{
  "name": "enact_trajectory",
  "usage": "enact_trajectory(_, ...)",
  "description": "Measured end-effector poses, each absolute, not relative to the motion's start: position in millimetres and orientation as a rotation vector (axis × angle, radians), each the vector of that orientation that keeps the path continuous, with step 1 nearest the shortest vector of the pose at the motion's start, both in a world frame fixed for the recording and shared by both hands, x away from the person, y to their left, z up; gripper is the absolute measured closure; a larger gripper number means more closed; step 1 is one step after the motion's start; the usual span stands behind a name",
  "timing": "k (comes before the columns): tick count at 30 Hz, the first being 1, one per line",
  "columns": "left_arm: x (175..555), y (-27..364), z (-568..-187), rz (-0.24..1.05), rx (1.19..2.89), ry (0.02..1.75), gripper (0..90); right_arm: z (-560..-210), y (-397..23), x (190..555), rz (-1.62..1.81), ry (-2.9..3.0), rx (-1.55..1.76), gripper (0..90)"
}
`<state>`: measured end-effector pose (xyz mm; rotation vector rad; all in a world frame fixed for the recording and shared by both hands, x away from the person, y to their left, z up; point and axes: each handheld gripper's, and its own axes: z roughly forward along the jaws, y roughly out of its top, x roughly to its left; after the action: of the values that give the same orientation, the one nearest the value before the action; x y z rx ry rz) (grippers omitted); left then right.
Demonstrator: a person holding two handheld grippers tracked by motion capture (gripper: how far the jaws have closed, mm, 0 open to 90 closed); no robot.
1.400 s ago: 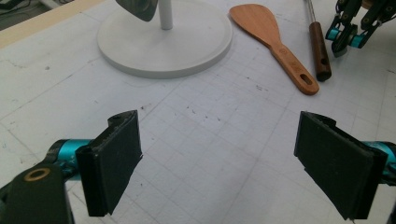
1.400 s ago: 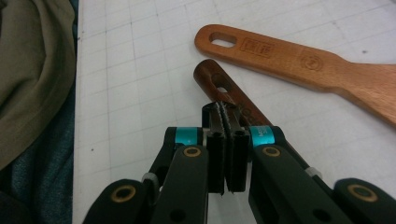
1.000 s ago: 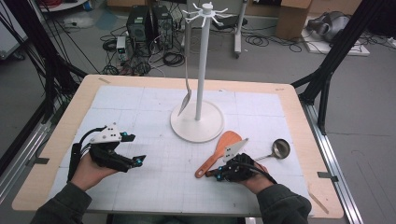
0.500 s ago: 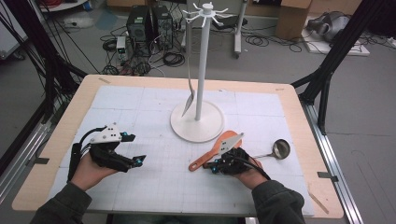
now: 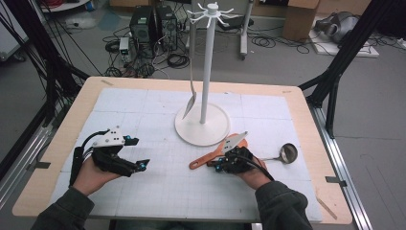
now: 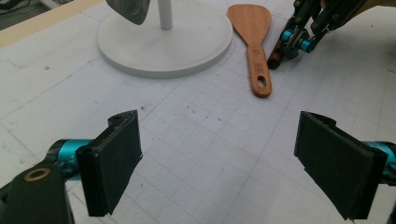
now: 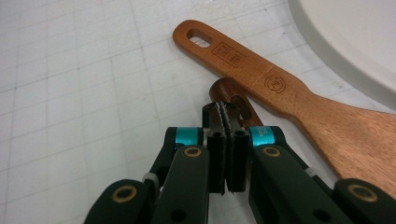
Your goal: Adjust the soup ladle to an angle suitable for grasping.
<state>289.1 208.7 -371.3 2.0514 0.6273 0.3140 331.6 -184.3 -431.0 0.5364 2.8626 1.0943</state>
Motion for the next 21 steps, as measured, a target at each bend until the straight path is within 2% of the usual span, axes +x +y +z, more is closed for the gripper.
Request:
enact_trajectory(7, 289, 208, -371, 0.314, 2.053, 0.630, 15.3, -429, -189, 334, 1.123, 2.855, 0.553, 89.4)
enact_trajectory(11, 289, 208, -372, 0.312, 2.057, 0.626, 15.3, -421, -194, 331, 1.158, 2.836, 0.563, 84.8)
enact_trajectory(21, 289, 208, -372, 0.311, 2.059, 0.625, 15.3, -407, -217, 335, 1.167, 2.785, 0.611, 66.6)
